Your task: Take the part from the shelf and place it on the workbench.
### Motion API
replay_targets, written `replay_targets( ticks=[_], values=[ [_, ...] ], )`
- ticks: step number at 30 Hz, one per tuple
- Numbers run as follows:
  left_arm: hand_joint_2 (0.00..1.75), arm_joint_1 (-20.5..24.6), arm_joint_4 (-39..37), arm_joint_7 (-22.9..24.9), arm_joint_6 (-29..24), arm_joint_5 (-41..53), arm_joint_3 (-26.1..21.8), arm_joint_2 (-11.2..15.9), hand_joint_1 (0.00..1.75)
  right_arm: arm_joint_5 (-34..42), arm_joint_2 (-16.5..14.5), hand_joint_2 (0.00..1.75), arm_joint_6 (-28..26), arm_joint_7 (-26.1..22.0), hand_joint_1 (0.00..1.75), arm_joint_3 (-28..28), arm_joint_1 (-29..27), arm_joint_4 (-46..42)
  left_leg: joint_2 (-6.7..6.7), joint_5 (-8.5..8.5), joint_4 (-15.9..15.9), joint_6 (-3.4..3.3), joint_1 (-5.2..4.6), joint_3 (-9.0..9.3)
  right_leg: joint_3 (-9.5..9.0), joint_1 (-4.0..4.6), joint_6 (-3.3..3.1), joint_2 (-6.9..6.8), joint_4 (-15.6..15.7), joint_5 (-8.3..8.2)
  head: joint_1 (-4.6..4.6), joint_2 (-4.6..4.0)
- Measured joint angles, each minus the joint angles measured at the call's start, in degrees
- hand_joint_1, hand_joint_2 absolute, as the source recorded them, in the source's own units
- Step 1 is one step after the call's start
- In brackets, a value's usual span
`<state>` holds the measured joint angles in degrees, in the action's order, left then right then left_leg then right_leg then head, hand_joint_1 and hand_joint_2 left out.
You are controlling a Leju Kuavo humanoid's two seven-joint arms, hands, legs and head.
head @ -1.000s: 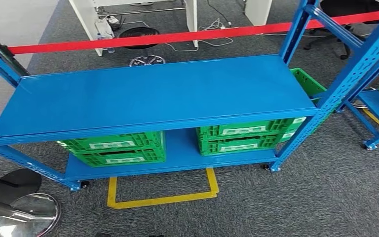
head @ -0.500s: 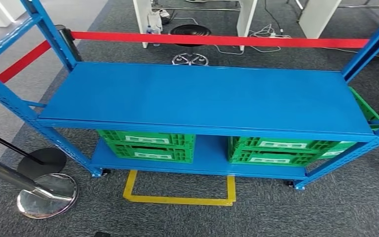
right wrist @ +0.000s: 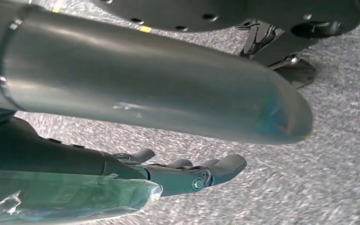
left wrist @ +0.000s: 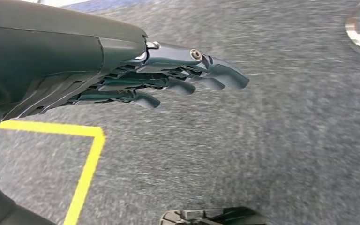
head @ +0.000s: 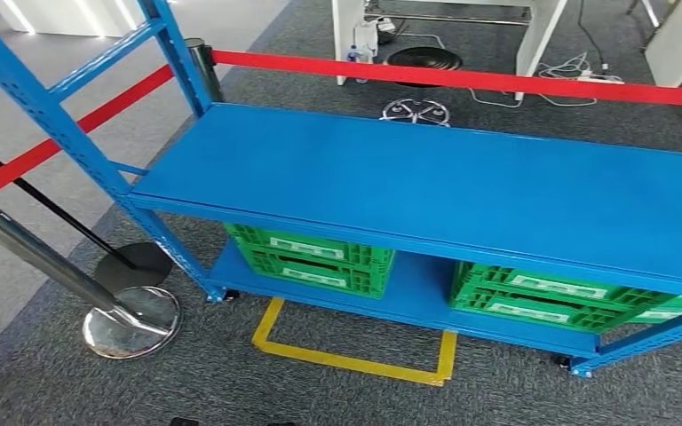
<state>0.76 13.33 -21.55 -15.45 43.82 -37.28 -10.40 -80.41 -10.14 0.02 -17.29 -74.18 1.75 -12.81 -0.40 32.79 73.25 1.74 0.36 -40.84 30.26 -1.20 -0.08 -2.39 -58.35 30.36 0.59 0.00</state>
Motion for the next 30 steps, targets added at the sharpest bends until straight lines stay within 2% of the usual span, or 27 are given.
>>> replay_targets(
  ticks=[1,2,3,4,5,6,7,8,9,10,11,12,13,14,15,16,18,19,20,21,24,25,30],
  values=[
    [1.75,-0.1,0.0,0.0,0.0,0.0,0.0,0.0,0.0,0.0,0.0,0.0,0.0,0.0,0.0,0.0,0.1,0.0,0.28,-1.79,-2.4,-0.13,0.0,1.21,-0.24,0.02,0.07,-0.73,0.0,0.18,0.02,0.0],
    [1.75,-0.2,0.0,0.0,0.0,0.0,0.0,0.0,0.0,0.0,0.0,0.0,0.0,0.0,0.0,0.0,0.1,0.0,1.2,-3.89,-6.1,-0.43,-0.12,3.19,-0.54,0.04,0.2,-1.38,0.0,0.38,0.02,0.0],
    [1.75,-0.1,0.0,0.0,0.0,0.0,0.0,0.1,0.0,0.0,0.0,0.0,0.0,0.0,0.0,0.0,0.1,0.0,2.75,-5.28,-9.8,-0.83,-0.46,5.14,-0.76,0.15,0.44,-2.01,0.0,0.64,0.02,0.0],
    [1.75,0.0,0.0,0.0,0.0,0.0,0.0,0.1,0.0,0.0,0.0,0.0,0.0,0.0,0.0,0.0,0.1,0.0,4.0,-6.06,-12.7,-1.24,-0.78,6.6,-0.9,0.26,0.74,-2.59,0.0,0.9,0.0,0.0],
    [1.75,0.1,0.0,0.0,0.0,0.0,0.0,0.1,0.0,0.0,0.0,0.0,0.0,0.0,0.0,0.0,0.2,0.0,4.92,-6.17,-14.2,-1.61,-1.1,7.36,-1.0,0.38,1.06,-3.2,0.1,1.14,-0.04,0.0],
    [1.75,0.1,0.0,0.0,0.0,0.0,0.0,0.1,0.0,0.0,0.0,0.0,0.0,0.0,0.0,0.0,0.2,0.0,4.99,-5.85,-14.6,-1.88,-1.32,7.47,-1.2,0.48,1.38,-3.83,0.3,1.31,-0.04,0.0],
    [1.75,0.1,0.0,0.0,0.0,0.0,0.0,0.1,0.0,0.0,0.0,0.0,0.0,0.0,0.0,0.0,0.3,0.0,4.19,-5.92,-14.9,-2.17,-1.28,7.5,-1.64,0.52,1.68,-4.51,0.5,1.41,-0.06,0.0],
    [1.31,0.0,0.0,0.0,0.0,0.0,-0.1,0.1,0.0,0.0,0.0,0.0,0.0,0.0,0.0,0.0,0.4,0.0,3.46,-6.07,-15.2,-2.45,-1.16,7.69,-2.0,0.49,1.96,-4.58,0.6,1.63,-0.07,0.0],
    [0.87,-0.1,0.0,0.0,0.0,0.0,-0.1,0.1,0.0,0.0,0.0,0.0,0.0,0.0,0.0,0.0,0.4,0.0,2.78,-6.27,-15.6,-2.79,-0.98,7.91,-2.06,0.44,2.18,-3.68,0.1,2.21,-0.1,0.0],
    [0.44,-0.1,0.0,0.0,0.0,0.0,-0.1,0.1,0.0,0.0,0.0,0.0,0.0,-0.1,0.0,0.0,0.4,0.0,2.1,-6.51,-15.9,-3.12,-0.78,8.12,-1.42,0.39,2.36,-2.2,-1.6,3.32,-0.22,0.0],
    [0.0,-0.1,0.0,0.2,0.4,0.0,-0.1,0.0,0.0,0.1,0.0,0.0,-0.1,0.0,0.0,0.0,0.4,0.0,1.54,-6.63,-16.1,-3.37,-0.64,8.26,0.06,0.29,2.45,-0.33,-4.6,4.87,-0.35,0.0],
    [0.0,0.0,0.0,0.5,1.0,-0.2,-0.1,0.0,0.0,0.4,0.0,0.0,-0.2,0.0,0.0,-0.1,0.3,0.0,0.96,-6.63,-16.1,-3.59,-0.6,8.26,2.16,0.28,2.5,1.14,-8.6,6.55,-0.47,0.0],
    [0.0,0.1,0.0,0.9,1.8,-0.3,-0.2,0.0,0.0,0.7,0.0,0.0,-0.4,0.1,0.0,-0.2,0.3,0.0,0.39,-6.58,-16.1,-3.72,-0.61,8.28,4.46,0.27,2.59,1.88,-12.5,7.78,-0.54,0.0],
    [0.0,0.1,-0.1,1.4,2.8,-0.5,-0.2,0.0,0.0,1.0,0.0,0.0,-0.5,0.2,0.0,-0.3,0.2,0.0,-0.08,-6.49,-16.1,-3.79,-0.63,8.36,6.32,0.27,2.67,2.18,-15.1,8.06,-0.55,0.0],
    [0.0,0.0,-0.1,1.8,3.4,-0.6,-0.3,0.0,0.0,1.2,0.0,0.0,-0.6,0.3,0.0,-0.4,0.2,0.0,-0.52,-6.37,-16.1,-3.77,-0.63,8.51,7.36,0.26,2.74,2.3,-15.8,7.21,-0.56,0.0],
    [0.0,0.0,-0.1,2.0,3.9,-0.6,-0.4,0.0,0.0,1.3,0.0,0.0,-0.7,0.4,0.0,-0.6,0.2,0.0,-0.84,-6.2,-16.1,-3.68,-0.61,8.74,7.25,0.21,2.79,2.31,-14.1,5.28,-0.56,0.0],
    [0.0,-0.1,-0.1,2.2,4.3,-0.6,-0.5,0.0,0.0,1.4,0.0,0.0,-0.8,0.5,0.0,-0.8,0.3,0.0,-1.29,-5.72,-15.9,-3.2,-0.64,9.27,4.83,0.04,2.79,2.42,-6.9,0.47,-0.6,0.0],
    [0.0,0.0,-0.1,2.2,4.4,-0.6,-0.6,0.0,0.0,1.5,0.0,0.0,-0.8,0.5,0.0,-0.8,0.4,0.0,-1.45,-5.43,-15.7,-2.87,-0.74,9.39,3.42,-0.03,2.61,2.58,-3.6,-0.99,-0.56,0.0],
    [0.0,0.0,-0.1,2.3,4.4,-0.6,-0.6,0.0,0.0,1.5,0.0,0.0,-0.8,0.5,0.0,-0.9,0.4,0.0,-1.54,-5.19,-15.5,-2.59,-0.84,9.39,2.49,-0.1,2.38,2.74,-1.4,-1.75,-0.52,0.0],
    [0.0,0.0,-0.2,2.4,4.5,-0.6,-0.6,0.1,0.0,1.6,0.0,0.0,-0.9,0.6,0.0,-0.9,0.5,0.0,-1.58,-5.05,-15.3,-2.65,-0.95,9.31,2.06,-0.1,2.2,2.88,-0.5,-1.81,-0.49,0.0],
    [0.0,0.0,-0.2,2.5,4.5,-0.5,-0.8,0.1,0.0,1.6,0.0,0.0,-0.9,0.7,0.0,-1.0,0.4,0.0,-1.57,-5.09,-15.3,-3.73,-0.95,9.28,1.93,0.04,1.95,2.98,-0.2,-1.84,-0.41,0.0],
    [0.0,-0.1,-0.2,2.6,4.5,-0.5,-0.8,0.1,0.0,1.6,0.0,0.0,-0.9,0.7,0.0,-1.1,0.4,0.0,-1.57,-5.1,-15.4,-3.85,-0.94,9.35,1.9,0.1,1.85,2.99,-0.2,-1.79,-0.39,0.0],
    [0.0,0.0,-0.2,2.7,4.5,-0.3,-0.9,0.2,0.0,1.6,0.0,0.0,-0.9,0.7,0.0,-1.4,0.6,0.0,-1.57,-5.14,-15.8,-3.73,-0.87,9.65,1.75,0.28,1.31,2.99,-0.2,-1.54,-0.39,0.0]
  ],
)
